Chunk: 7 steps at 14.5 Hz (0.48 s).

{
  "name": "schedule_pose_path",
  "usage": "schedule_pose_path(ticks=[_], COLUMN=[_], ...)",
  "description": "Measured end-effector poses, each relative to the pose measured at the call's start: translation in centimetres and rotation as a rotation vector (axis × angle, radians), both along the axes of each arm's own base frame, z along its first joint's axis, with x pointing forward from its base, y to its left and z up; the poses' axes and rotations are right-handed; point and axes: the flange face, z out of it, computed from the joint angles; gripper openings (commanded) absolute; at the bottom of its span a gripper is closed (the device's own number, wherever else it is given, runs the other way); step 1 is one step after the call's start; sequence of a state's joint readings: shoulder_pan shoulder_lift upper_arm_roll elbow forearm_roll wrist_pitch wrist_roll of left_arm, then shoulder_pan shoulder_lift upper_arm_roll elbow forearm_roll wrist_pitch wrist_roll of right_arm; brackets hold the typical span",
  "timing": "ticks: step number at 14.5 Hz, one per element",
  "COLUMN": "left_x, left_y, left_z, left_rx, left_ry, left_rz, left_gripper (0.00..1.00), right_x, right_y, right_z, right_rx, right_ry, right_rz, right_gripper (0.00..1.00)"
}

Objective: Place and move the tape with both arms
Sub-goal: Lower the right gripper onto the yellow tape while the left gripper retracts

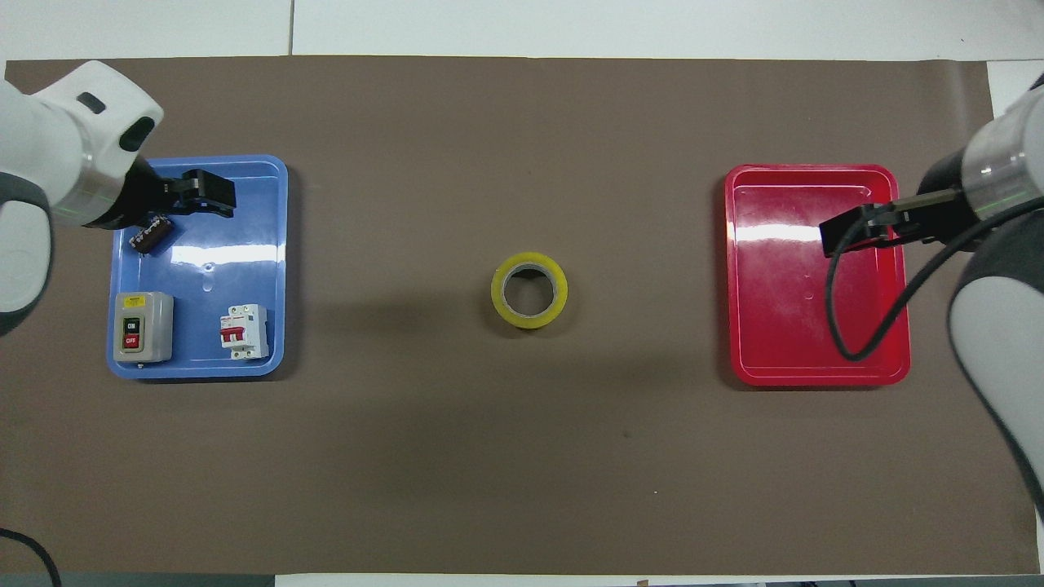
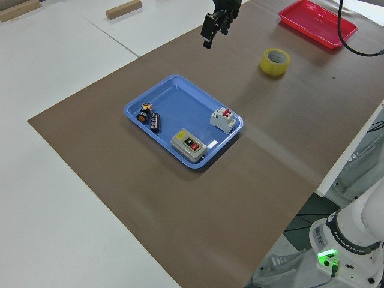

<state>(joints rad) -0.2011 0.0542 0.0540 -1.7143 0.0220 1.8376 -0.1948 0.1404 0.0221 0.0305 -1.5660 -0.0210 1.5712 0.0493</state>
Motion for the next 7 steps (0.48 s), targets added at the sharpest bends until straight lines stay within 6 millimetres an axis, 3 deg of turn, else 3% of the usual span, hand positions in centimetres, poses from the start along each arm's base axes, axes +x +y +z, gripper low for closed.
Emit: schedule_pose_path(ticks=[4, 7], left_x=[-0.7, -1.1], left_y=[5.8, 10.3], left_z=[3.7, 6.3], left_rx=[0.008, 0.010], left_ry=[0.040, 0.046], left_rz=[-0.018, -0.007], left_gripper=[1.00, 1.00], right_x=[1.2, 2.0], right_y=[9.8, 15.3], right_z=[-4.6, -9.1], right_rx=[0.012, 0.030], right_ry=[-0.037, -0.064], right_rz=[0.021, 0.001], right_gripper=[1.00, 1.00])
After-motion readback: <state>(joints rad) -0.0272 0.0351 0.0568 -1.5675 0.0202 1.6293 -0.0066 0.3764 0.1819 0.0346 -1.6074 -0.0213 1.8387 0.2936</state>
